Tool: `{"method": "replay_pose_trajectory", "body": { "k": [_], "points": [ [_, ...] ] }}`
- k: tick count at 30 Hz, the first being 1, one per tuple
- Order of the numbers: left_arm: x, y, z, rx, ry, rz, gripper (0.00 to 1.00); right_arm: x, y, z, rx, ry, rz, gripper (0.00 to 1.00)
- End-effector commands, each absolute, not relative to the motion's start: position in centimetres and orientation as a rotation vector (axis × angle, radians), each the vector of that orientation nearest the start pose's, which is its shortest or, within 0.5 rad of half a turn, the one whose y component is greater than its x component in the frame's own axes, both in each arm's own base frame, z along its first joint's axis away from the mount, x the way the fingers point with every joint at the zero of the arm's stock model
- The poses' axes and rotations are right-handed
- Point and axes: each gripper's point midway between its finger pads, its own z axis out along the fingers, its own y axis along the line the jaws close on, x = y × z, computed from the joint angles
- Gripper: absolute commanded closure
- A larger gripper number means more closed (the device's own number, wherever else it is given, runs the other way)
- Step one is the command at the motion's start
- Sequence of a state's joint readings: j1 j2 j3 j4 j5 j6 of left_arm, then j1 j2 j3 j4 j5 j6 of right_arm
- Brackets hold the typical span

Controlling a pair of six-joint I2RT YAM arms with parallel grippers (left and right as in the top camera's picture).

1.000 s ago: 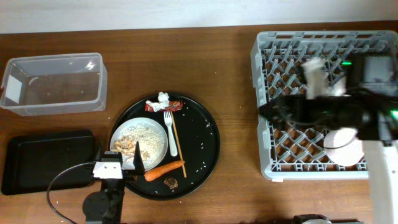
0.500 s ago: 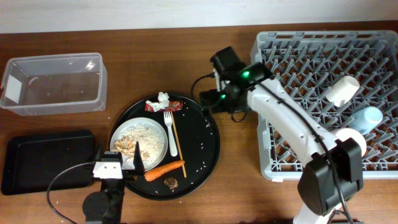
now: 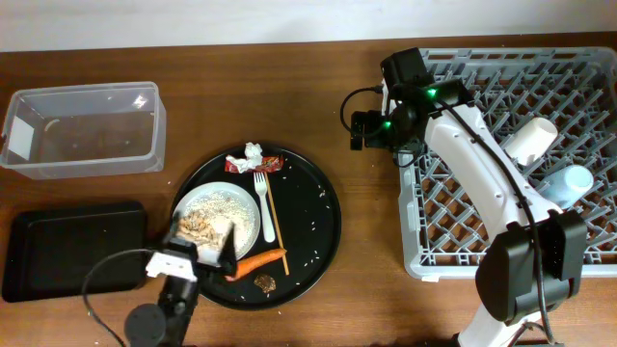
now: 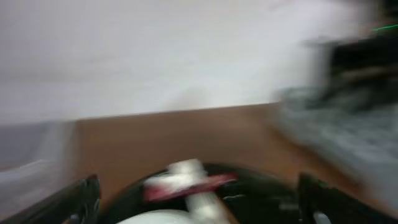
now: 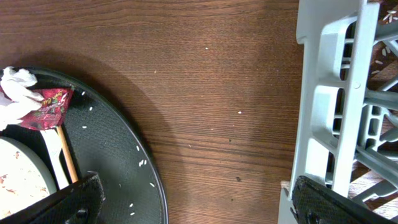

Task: Sort waste into correct bins and load items into the dishwasher rack
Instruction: 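Grasp the rice plate rim with the left gripper and lift it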

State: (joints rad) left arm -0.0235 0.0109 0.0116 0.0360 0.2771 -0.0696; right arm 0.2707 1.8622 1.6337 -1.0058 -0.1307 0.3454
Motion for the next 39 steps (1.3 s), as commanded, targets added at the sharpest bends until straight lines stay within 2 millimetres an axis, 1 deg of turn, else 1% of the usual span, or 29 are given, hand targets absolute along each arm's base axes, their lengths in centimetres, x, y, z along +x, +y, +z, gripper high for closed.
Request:
{"method": "replay_pose_trajectory", "body": {
  "k": [1, 4, 6, 7, 8, 10, 12, 13, 14, 15, 17, 18, 19, 20, 21, 22, 23, 24, 25, 26, 27, 29, 30, 32, 33, 34, 36, 37, 39],
  "points": [
    [18.9, -12.9, 19.8, 0.562, 1.433, -0.744, 0.01, 41.3, 13.4, 15.0, 0.095, 2.809, 0.322, 0.01],
    [18.5, -13.0, 21.7, 0.515, 1.427, -0.812, 0.01, 41.3, 13.4, 15.0, 0.095, 2.809, 0.322, 0.01],
    [18.7, -12.8, 22.8, 0.482, 1.474, -0.822, 0.01, 41.3, 13.4, 15.0, 0.095, 2.809, 0.322, 0.01],
    [19.2, -12.6, 23.2, 0.452, 1.537, -0.824, 0.01, 41.3, 13.4, 15.0, 0.096, 2.809, 0.323, 0.01],
    [19.6, -12.6, 23.6, 0.465, 1.587, -0.808, 0.01, 41.3, 13.4, 15.0, 0.096, 2.809, 0.323, 0.01],
    [22.1, -11.6, 24.2, 0.404, 1.780, -0.740, 0.01, 41.3, 13.4, 15.0, 0.096, 2.809, 0.323, 0.01],
    [23.8, -10.9, 24.5, 0.365, 1.939, -0.705, 0.01, 41.3, 13.4, 15.0, 0.096, 2.809, 0.323, 0.01],
    [24.5, -10.9, 24.8, 0.382, 2.019, -0.708, 0.01, 41.3, 13.4, 15.0, 0.096, 2.809, 0.323, 0.01],
    [25.0, -11.5, 25.3, 0.388, 2.074, -0.766, 0.01, 41.3, 13.4, 15.0, 0.096, 2.809, 0.323, 0.01],
    [25.2, -12.0, 25.6, 0.406, 2.075, -0.814, 0.01, 41.3, 13.4, 15.0, 0.095, 2.809, 0.322, 0.01],
    [25.4, -12.9, 25.3, 0.419, 2.091, -0.913, 0.01, 41.3, 13.4, 15.0, 0.096, 2.809, 0.323, 0.01],
    [25.6, -13.1, 25.2, 0.424, 2.092, -0.928, 0.01, 41.3, 13.4, 15.0, 0.095, 2.809, 0.322, 0.01],
    [26.3, -13.1, 24.1, 0.401, 2.141, -0.910, 0.01, 41.3, 13.4, 15.0, 0.095, 2.809, 0.322, 0.01],
    [26.8, -12.6, 22.9, 0.333, 2.213, -0.851, 0.01, 41.3, 13.4, 15.0, 0.096, 2.809, 0.323, 0.01],
    [27.5, -11.4, 20.7, 0.208, 2.347, -0.696, 0.01, 41.3, 13.4, 15.0, 0.095, 2.808, 0.323, 0.01],
    [27.7, -10.9, 19.6, 0.150, 2.427, -0.578, 0.01, 41.3, 13.4, 15.0, 0.096, 2.809, 0.323, 0.01],
    [27.9, -10.6, 18.8, 0.113, 2.482, -0.490, 0.01, 41.3, 13.4, 15.0, 0.096, 2.809, 0.323, 0.01],
    [28.2, -10.2, 18.0, 0.041, 2.538, -0.388, 0.01, 41.3, 13.4, 15.0, 0.096, 2.809, 0.323, 0.01],
    [28.6, -10.1, 17.3, 0.000, 2.563, -0.318, 0.01, 41.3, 13.4, 15.0, 0.096, 2.809, 0.323, 0.01],
    [29.0, -10.6, 16.8, 0.008, 2.569, -0.308, 0.01, 41.3, 13.4, 15.0, 0.096, 2.809, 0.323, 0.01],
    [29.5, -11.7, 16.1, 0.037, 2.581, -0.332, 0.01, 41.3, 13.4, 15.0, 0.095, 2.809, 0.322, 0.01],
    [29.6, -12.4, 14.6, 0.055, 2.634, -0.353, 0.01, 41.3, 13.4, 15.0, 0.095, 2.808, 0.323, 0.01],
    [29.6, -13.0, 13.5, 0.065, 2.674, -0.378, 0.01, 41.3, 13.4, 15.0, 0.095, 2.809, 0.322, 0.01],
    [29.8, -13.0, 11.3, 0.061, 2.739, -0.355, 0.01, 41.3, 13.4, 15.0, 0.095, 2.809, 0.322, 0.01],
    [29.8, -13.0, 10.7, 0.060, 2.761, -0.348, 0.01, 41.3, 13.4, 15.0, 0.095, 2.809, 0.322, 0.01],
    [30.1, -12.6, 8.9, 0.048, 2.807, -0.293, 0.01, 41.3, 13.4, 15.0, 0.095, 2.809, 0.322, 0.01],
    [30.5, -11.9, 7.0, 0.016, 2.842, -0.196, 0.11, 41.3, 13.4, 15.0, 0.095, 2.809, 0.322, 0.01],
    [30.5, -11.9, 6.7, 0.023, 2.848, -0.176, 0.18, 41.3, 13.4, 15.0, 0.096, 2.809, 0.323, 0.01],
    [30.6, -12.0, 6.0, 0.053, 2.849, -0.107, 0.19, 41.3, 13.4, 15.0, 0.096, 2.809, 0.323, 0.01]
  ]
}}
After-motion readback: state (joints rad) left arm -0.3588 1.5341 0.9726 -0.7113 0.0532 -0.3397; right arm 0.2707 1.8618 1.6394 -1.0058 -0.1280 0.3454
